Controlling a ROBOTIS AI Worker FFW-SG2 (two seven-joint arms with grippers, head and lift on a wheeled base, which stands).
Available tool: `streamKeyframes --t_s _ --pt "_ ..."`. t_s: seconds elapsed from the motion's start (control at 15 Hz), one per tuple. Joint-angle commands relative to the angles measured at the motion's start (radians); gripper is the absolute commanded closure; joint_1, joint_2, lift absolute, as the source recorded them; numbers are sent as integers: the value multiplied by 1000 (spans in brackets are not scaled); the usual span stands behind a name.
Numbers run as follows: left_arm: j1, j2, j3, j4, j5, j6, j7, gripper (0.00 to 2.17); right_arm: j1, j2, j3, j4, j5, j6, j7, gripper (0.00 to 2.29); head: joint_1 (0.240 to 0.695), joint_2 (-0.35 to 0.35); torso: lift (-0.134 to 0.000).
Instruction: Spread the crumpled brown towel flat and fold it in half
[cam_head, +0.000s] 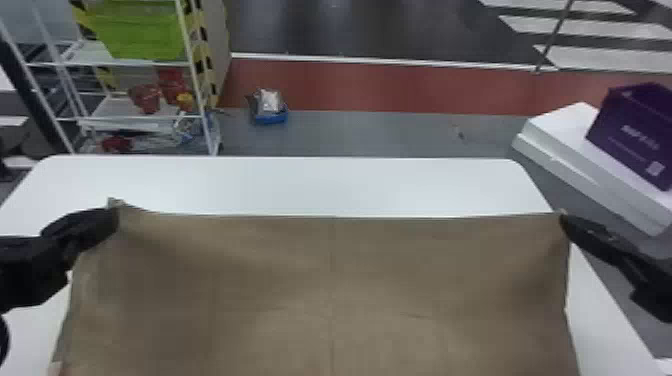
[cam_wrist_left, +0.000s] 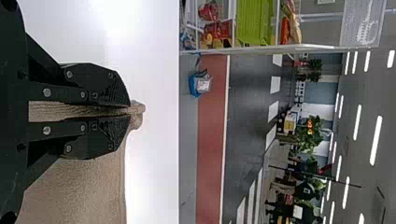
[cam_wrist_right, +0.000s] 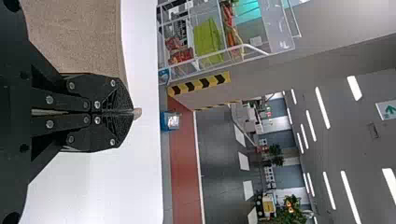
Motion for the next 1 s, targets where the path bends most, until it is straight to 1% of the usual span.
streamKeyframes --t_s 0.0,0.13,0.27,0.4,0.47,0.6,0.8,0.93 --pt "1 -3 -32 55 -37 -73 19 1025 -37 -35 37 102 34 -73 -1 1953 695 -95 -124" --pt "3 -3 -71 102 -88 -137 54 1025 -72 -57 85 188 73 -143 -14 1953 695 -100 -124" --pt "-3 -3 -81 144 -95 -199 76 1028 -129 -67 128 261 126 -183 -33 1953 695 -95 -124" --pt "-11 -3 -89 167 -109 -220 94 1025 -186 -78 165 332 166 -208 -39 1953 695 -92 -124" --pt "-15 -3 -94 185 -111 -235 96 1025 -210 -80 186 356 186 -208 -42 1953 695 -85 -124" --pt "-17 -3 -95 222 -120 -309 122 1025 -241 -81 206 399 214 -217 -53 1953 695 -76 -124" --pt "-26 -3 -89 259 -120 -334 125 1025 -261 -84 235 453 245 -245 -67 1949 695 -58 -124" --pt "-34 -3 -87 271 -121 -334 125 1021 -258 -83 237 461 251 -248 -71 1946 695 -53 -124"
